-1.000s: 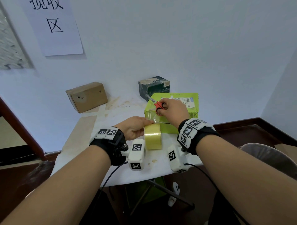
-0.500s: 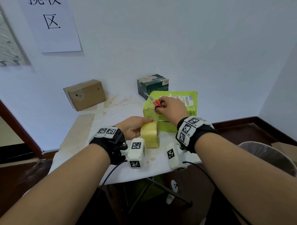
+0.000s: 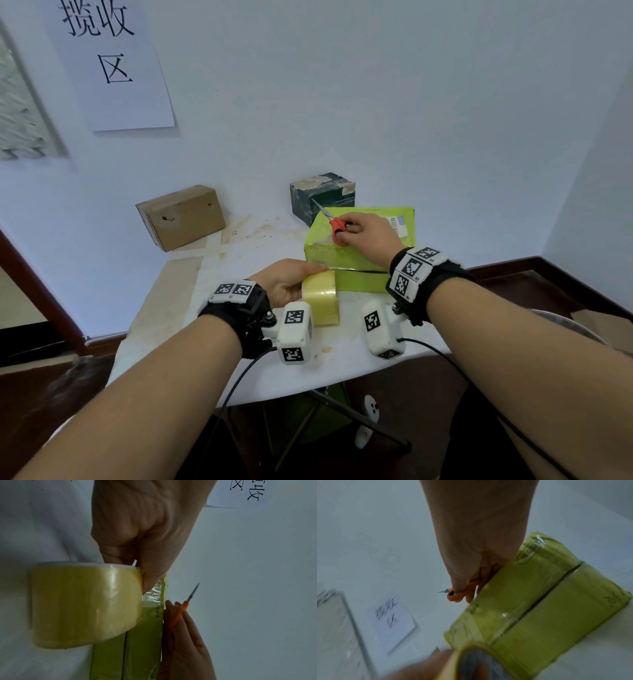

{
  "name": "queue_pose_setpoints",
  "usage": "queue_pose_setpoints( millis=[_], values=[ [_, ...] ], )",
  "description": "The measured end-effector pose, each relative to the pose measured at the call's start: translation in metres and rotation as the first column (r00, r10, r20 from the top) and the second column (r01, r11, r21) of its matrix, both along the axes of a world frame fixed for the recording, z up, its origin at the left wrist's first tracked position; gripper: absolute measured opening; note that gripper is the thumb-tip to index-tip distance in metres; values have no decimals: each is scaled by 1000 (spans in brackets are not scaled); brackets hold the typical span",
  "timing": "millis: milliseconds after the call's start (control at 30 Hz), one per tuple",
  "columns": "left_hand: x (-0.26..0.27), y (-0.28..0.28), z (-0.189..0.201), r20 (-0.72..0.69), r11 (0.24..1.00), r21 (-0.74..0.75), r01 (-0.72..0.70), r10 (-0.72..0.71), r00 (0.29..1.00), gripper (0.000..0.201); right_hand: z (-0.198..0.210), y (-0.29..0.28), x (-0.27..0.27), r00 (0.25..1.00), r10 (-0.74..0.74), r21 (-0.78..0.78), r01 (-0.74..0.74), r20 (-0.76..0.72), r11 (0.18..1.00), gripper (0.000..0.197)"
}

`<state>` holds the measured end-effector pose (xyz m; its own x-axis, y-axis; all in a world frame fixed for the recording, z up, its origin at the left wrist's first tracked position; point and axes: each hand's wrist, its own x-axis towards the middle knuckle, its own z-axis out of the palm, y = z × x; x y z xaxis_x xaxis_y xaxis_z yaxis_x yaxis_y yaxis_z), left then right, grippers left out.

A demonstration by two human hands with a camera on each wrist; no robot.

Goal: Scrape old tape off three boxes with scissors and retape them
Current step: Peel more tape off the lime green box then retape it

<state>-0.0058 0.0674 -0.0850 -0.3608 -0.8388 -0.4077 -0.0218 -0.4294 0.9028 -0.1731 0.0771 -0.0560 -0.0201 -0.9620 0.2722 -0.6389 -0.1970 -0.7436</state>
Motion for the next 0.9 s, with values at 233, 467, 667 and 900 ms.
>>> queue_pose_setpoints(
  millis=[233, 467, 667, 900],
  values=[
    [1, 0, -2, -14, 1000, 3, 8, -8, 1000, 15, 36, 18, -8, 948, 121, 203, -186, 295, 961, 21],
    [1, 5, -2, -13, 1000, 5, 4, -4, 1000, 17, 48, 26, -21, 955, 295, 686, -203, -17, 699, 27],
    [0, 9, 0, -3, 1000, -3, 11, -11, 1000, 18, 47, 32, -20, 903, 338, 833, 37, -264, 552, 59],
    [2, 7, -1, -35, 1000, 12, 19, -19, 999, 17, 46, 23, -23, 950, 223, 728, 7, -219, 685, 29]
  ],
)
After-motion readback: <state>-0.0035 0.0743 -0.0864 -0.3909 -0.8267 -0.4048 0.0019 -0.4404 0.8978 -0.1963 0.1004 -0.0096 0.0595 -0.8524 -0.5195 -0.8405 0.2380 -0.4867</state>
